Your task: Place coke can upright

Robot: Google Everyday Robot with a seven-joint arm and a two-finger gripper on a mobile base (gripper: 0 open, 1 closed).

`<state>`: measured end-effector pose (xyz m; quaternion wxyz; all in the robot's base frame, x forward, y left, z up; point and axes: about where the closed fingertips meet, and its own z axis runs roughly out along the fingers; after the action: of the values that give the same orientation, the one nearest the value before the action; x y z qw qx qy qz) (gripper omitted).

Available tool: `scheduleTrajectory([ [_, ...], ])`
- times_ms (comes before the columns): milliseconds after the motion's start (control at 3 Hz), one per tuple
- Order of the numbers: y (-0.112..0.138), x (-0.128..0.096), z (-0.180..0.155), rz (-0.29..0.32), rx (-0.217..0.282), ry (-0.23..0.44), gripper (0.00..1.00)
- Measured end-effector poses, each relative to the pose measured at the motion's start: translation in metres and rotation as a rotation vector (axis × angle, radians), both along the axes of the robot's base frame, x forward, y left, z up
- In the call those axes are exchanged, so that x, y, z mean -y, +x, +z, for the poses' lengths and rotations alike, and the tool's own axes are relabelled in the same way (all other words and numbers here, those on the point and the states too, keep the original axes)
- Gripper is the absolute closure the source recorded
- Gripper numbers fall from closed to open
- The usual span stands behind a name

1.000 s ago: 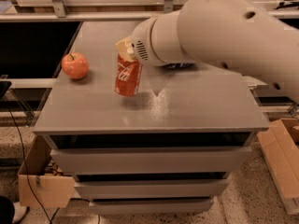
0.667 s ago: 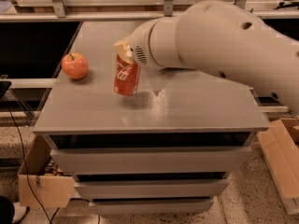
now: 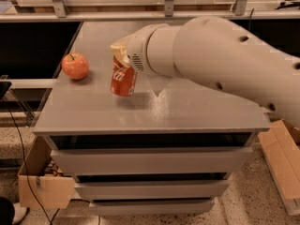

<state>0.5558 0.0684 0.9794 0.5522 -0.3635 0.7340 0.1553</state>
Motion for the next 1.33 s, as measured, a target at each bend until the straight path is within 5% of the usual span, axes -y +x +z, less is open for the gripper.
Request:
scheduleTrajectory([
  [1333, -0.010, -0.001, -0.029, -0.009, 0.055, -0.055, 1.00],
])
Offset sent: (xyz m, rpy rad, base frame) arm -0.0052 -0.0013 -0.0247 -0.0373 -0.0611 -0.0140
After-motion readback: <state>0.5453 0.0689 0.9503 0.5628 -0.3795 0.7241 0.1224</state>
